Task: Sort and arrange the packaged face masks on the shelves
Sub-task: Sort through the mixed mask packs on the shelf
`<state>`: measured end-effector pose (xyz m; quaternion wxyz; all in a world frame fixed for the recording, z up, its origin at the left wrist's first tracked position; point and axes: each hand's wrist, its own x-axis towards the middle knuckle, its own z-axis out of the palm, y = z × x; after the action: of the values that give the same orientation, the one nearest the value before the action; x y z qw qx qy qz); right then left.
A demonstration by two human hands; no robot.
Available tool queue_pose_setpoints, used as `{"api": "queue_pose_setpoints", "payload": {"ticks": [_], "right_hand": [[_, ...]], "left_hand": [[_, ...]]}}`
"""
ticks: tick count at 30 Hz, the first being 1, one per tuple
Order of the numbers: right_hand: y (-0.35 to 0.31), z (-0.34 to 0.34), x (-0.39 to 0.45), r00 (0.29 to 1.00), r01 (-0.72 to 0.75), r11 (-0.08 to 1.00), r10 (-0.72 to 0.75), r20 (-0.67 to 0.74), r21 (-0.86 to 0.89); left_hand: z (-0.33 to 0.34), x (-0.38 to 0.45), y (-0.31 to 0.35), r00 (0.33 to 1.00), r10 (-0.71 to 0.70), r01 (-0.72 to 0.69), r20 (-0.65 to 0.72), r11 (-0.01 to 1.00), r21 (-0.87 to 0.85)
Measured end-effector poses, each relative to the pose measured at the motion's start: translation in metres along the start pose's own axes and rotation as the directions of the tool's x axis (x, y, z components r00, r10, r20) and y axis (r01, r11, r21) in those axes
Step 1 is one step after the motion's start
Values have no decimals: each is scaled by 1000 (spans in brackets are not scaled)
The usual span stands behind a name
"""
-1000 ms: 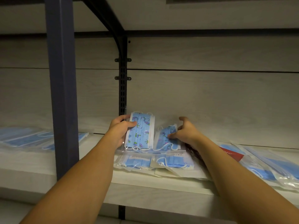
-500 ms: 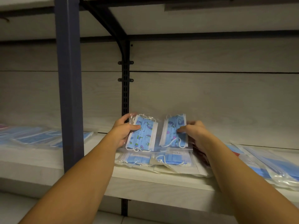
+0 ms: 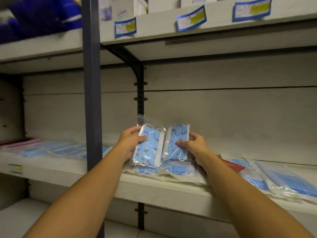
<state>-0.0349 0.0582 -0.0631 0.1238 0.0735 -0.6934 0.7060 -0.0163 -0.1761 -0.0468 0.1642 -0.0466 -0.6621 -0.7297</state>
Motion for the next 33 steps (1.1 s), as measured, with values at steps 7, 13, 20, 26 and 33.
{"api": "queue_pose_setpoints", "payload": {"ticks": [7,13,20,26,33], "right_hand": [[-29,1,-27,994,5,997,-14,107,79],[-35,11,-56,977,-28,980,-15,215,195],[-40,46,-87,943,-54,954,-49,329,296],[-51,92,-107,901,-29,963,-91,424,268],[-55,158,-130,909,55,986,-115,400,157]], "left_hand": [[8,-53,41,992,120,-120,-32,993,12],[-18,-95,55,977,191,-188,-91,981,40],[-66,-137,81,971,171,-187,-164,979,-86],[-123,-164,103,949,161,-184,-271,981,-65],[-201,-182,101,909,141,-135,-391,990,41]]}}
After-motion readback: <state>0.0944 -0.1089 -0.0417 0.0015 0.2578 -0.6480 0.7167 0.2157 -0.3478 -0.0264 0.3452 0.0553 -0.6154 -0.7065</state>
